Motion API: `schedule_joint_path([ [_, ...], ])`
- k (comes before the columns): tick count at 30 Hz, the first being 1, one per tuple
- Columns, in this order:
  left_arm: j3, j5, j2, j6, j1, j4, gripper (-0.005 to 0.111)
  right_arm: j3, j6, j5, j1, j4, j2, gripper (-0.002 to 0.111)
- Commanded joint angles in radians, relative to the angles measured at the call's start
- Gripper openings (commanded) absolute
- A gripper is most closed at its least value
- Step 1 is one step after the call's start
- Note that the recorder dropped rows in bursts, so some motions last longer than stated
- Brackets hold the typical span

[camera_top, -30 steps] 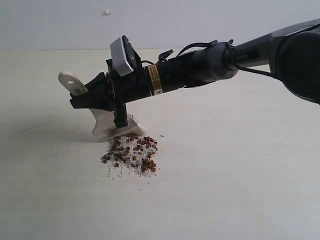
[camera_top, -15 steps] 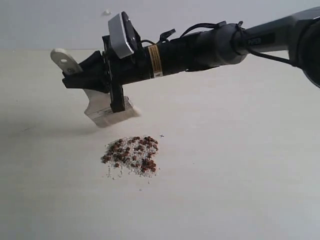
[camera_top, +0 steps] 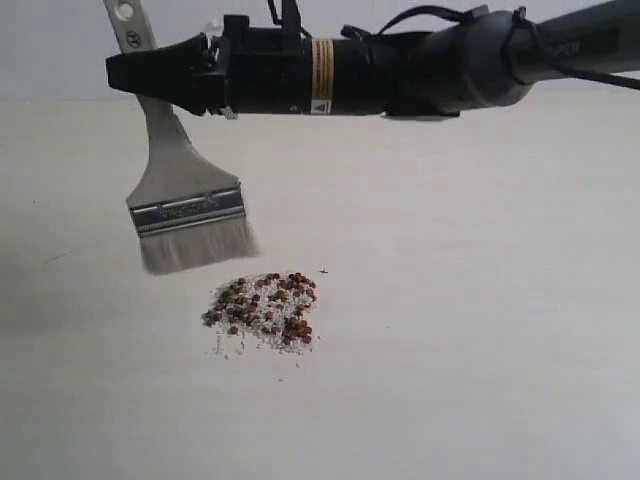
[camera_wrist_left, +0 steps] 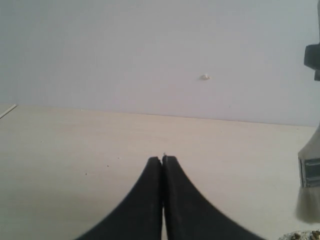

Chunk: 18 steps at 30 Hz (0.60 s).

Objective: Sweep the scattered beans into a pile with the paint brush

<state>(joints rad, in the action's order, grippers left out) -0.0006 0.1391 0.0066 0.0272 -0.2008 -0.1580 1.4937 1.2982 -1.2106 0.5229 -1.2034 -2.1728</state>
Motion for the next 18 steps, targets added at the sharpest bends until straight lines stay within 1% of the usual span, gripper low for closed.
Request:
schedule_joint_path([
  [1, 0.001, -0.006, -0.007, -0.003, 0.001, -0.005, 0.000, -0.268, -0.230, -0.011, 0.007, 0.299, 0.053, 0.000],
  [2, 0.001, -0.006, -0.007, -0.003, 0.001, -0.005, 0.000, -0.328, -0.311, -0.011, 0.012, 0.363, 0.066, 0.000],
  [3, 0.001, -0.006, -0.007, -0.003, 0.001, -0.005, 0.000, -0.430, -0.423, -0.011, 0.039, 0.495, 0.082, 0.000],
  [6, 0.001, -0.006, -0.007, -0.003, 0.001, -0.005, 0.000, -0.577, -0.615, -0.011, 0.127, 0.732, 0.094, 0.000],
  [8, 0.001, -0.006, -0.007, -0.003, 0.001, -0.005, 0.000, -0.600, -0.698, -0.011, 0.177, 0.768, 0.094, 0.000],
  [10, 0.001, -0.006, -0.007, -0.003, 0.001, -0.005, 0.000, -0.599, -0.705, -0.011, 0.219, 0.756, 0.094, 0.000],
  [12, 0.001, -0.006, -0.007, -0.003, 0.001, -0.005, 0.000, -0.599, -0.717, -0.011, 0.253, 0.791, 0.094, 0.000],
  [18, 0.001, -0.006, -0.007, -0.003, 0.001, -0.005, 0.000, -0.626, -0.731, -0.011, 0.256, 0.855, 0.087, 0.000],
])
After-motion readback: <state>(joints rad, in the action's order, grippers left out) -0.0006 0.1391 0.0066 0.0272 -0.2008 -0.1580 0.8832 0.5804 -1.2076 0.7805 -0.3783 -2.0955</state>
